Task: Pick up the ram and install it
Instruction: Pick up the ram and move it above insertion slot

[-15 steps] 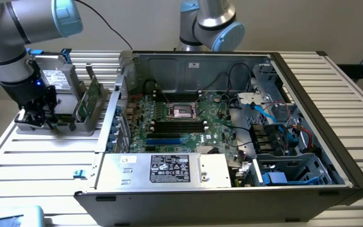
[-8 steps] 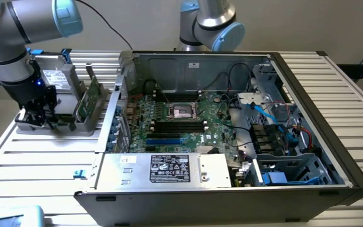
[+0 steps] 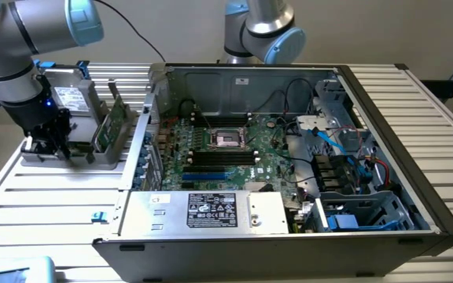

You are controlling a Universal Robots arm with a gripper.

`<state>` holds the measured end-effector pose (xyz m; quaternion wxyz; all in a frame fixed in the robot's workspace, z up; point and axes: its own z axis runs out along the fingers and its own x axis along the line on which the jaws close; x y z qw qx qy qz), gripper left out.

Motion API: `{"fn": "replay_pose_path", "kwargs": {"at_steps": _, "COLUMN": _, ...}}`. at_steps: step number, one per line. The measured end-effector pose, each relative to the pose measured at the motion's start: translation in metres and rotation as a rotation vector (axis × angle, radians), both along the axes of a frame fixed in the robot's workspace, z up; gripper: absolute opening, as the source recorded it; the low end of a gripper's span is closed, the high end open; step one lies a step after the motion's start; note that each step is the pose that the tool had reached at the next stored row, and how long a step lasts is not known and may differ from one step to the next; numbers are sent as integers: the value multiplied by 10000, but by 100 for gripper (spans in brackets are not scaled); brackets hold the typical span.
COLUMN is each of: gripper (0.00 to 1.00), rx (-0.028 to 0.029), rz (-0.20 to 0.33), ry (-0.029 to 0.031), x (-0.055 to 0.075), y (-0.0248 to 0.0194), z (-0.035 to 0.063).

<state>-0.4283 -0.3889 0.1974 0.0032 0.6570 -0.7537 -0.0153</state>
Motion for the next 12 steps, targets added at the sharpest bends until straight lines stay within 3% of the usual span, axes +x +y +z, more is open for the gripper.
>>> {"fn": "replay_pose_path", "kwargs": {"at_steps": 6, "gripper": 14, "rx": -1, "rz": 1, "ry": 0, "x": 0, "y": -3, "z": 37}}
{"fn": "replay_pose_path", "kwargs": {"at_steps": 12, "gripper": 14, "rx": 0, "rz": 54, "ry": -2, "x": 0, "y": -2, "z": 293}}
